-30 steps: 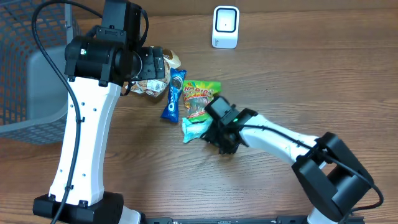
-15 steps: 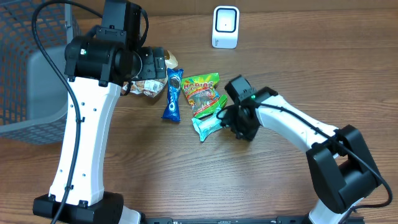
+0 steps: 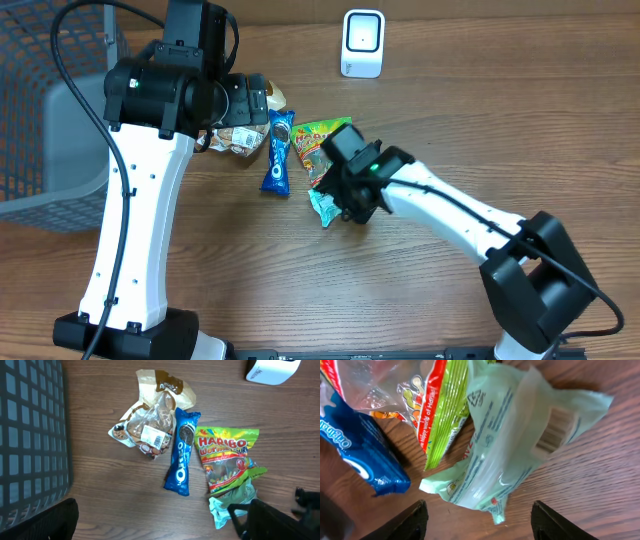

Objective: Scan the item barcode
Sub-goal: 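Lift the wipes packet with the right gripper and turn it upright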

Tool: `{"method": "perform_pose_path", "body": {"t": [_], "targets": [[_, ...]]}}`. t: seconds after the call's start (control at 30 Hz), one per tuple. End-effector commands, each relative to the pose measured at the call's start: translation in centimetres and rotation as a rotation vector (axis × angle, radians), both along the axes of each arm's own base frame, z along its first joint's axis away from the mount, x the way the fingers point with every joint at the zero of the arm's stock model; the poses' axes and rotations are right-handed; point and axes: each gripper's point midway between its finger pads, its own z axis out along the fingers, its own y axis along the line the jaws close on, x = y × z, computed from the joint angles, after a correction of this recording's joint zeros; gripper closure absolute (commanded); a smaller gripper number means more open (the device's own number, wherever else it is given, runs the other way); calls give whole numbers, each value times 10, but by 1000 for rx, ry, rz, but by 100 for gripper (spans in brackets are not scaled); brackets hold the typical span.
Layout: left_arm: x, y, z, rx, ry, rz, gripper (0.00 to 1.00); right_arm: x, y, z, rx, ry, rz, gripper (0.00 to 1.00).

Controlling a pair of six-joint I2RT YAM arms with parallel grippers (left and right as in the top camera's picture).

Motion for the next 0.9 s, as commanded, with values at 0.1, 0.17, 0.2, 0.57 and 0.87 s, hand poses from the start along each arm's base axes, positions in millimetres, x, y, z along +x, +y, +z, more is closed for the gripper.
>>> {"method": "perform_pose_path", "body": {"t": [0.1,0.17,0.2,0.57,0.87], "targets": [[2,0,-2,-10,5,9,1,7,-12,-25,-114,-75,-136,33],[1,0,-2,-11,6,8,1,6,-9,-34,-118,-58,-129,34],[1,0,-2,-11,7,8,1,4,-9,-39,-122,-43,-125,37],[-1,0,-3,-9,16,8,2,-9,1,-33,-122,-57,334,46],[-1,0,-3,-10,15,8,1,-18,-35,-15,-204,-54,781,42]]}}
